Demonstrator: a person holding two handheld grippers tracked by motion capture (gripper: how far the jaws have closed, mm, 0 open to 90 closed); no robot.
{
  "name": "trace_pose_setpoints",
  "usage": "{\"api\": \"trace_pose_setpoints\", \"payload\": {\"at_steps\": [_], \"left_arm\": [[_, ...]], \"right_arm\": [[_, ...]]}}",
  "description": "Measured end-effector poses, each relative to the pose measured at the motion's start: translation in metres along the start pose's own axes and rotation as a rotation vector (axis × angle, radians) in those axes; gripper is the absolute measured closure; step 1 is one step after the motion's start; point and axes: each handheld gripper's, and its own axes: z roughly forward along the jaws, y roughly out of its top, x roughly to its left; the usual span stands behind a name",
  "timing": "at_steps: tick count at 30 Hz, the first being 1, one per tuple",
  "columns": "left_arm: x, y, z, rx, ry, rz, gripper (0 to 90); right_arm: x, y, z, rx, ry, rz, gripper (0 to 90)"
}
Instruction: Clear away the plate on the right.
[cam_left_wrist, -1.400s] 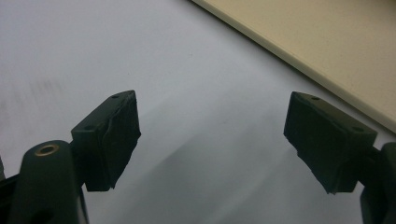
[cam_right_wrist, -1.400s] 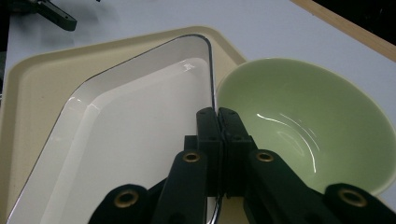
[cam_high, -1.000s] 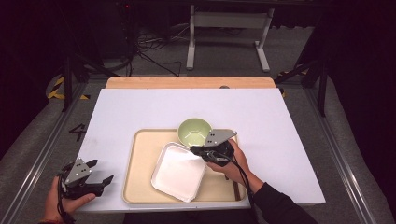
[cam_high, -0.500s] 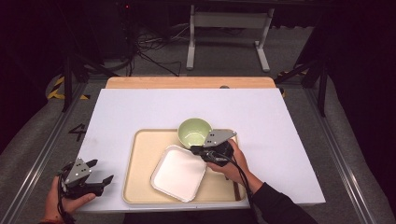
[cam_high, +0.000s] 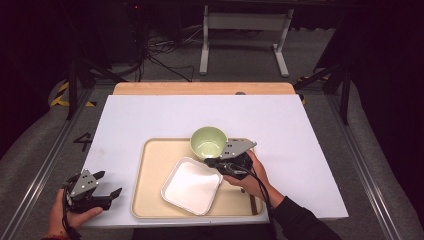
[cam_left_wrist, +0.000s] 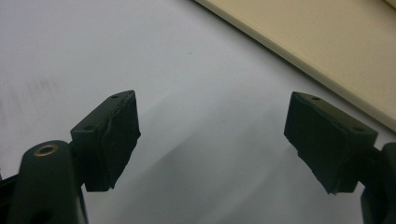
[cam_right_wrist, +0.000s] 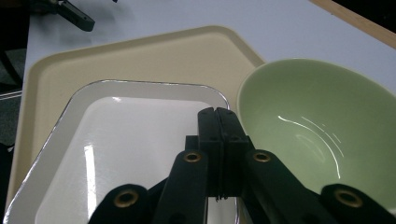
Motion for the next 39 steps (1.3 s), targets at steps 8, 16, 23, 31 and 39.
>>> {"api": "trace_pose_setpoints", "payload": {"at_steps": [8,16,23,31,39], "left_arm": [[0.0,0.0,0.0,0.0,0.002,-0.001,19.1],[-0.001,0.0,0.001,0.004,-0.001,0.002,19.1],[0.0,0.0,0.0,-0.002,0.0,0.001,19.1],[0.0,0.0,0.0,-0.001,0.001,0.0,19.1],[0.001,0.0,-0.002,-0.008,0.01,-0.004,19.1]], "right_arm": [[0.01,-0.005,-0.002,0.042,0.053,-0.025,90.0],[0.024,-0.014,0.003,0.104,0.109,-0.051,90.0],[0.033,-0.023,0.006,0.159,0.152,-0.077,90.0],[0.044,-0.029,0.01,0.228,0.203,-0.099,90.0],[0.048,-0.031,0.014,0.253,0.227,-0.107,89.8]]}}
